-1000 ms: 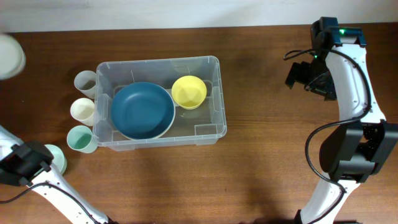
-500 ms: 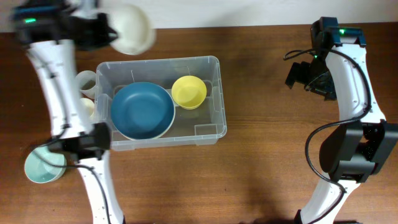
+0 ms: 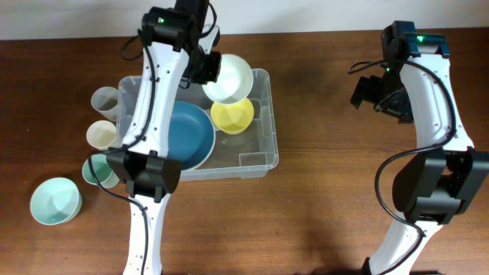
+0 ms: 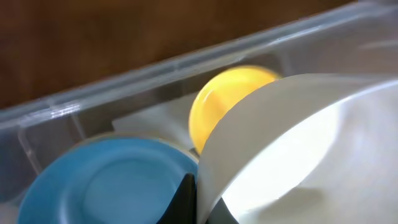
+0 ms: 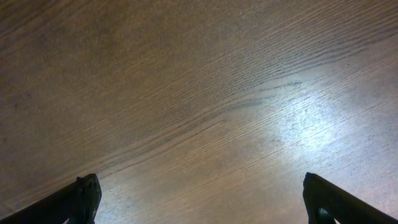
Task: Pack container
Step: 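Stack the white bowl on the yellow bowl and release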
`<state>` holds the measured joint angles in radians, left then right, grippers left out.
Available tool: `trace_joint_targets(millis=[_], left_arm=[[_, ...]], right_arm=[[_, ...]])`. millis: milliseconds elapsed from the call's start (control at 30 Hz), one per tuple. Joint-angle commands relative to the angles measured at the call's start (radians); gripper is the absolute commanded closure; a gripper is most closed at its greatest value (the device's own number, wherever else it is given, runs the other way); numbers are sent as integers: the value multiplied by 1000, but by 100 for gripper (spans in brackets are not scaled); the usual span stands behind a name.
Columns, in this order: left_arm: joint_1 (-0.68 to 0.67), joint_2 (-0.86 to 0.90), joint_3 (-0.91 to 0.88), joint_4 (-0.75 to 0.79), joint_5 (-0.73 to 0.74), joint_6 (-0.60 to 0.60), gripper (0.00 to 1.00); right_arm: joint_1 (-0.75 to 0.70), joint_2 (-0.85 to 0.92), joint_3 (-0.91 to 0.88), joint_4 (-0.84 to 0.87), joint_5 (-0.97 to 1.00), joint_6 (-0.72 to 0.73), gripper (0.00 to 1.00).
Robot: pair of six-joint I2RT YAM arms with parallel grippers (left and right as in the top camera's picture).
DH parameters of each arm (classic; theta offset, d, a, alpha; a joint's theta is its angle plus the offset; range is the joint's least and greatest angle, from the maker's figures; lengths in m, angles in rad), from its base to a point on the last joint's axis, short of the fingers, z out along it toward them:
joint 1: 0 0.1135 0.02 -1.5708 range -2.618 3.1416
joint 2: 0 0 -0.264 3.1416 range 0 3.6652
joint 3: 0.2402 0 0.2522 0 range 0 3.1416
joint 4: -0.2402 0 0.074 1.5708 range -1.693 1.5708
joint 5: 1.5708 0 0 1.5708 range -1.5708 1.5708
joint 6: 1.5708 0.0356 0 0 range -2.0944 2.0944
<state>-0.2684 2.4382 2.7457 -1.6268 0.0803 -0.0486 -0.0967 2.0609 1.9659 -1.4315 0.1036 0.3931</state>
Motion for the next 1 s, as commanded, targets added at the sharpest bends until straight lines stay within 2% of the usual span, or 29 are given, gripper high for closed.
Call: trace_joint_targets(millis=[0,200,433,833,967], left_arm=[[9,-32,-94,5,-32,-14,99],[8,-32,-193,46,52,-9,99],[2,-32,-269,81,55,-6,98],[2,-32,-340,161,66,-5,83],[2,-32,-340,162,81,-3,82]], right_arm=[[-2,-5,2,0,2,4,1],[-2,-5,2,0,2,4,1],[-2,-5,2,0,2,4,1],[-2,-5,2,0,2,4,1],[-2,-5,2,0,2,4,1]])
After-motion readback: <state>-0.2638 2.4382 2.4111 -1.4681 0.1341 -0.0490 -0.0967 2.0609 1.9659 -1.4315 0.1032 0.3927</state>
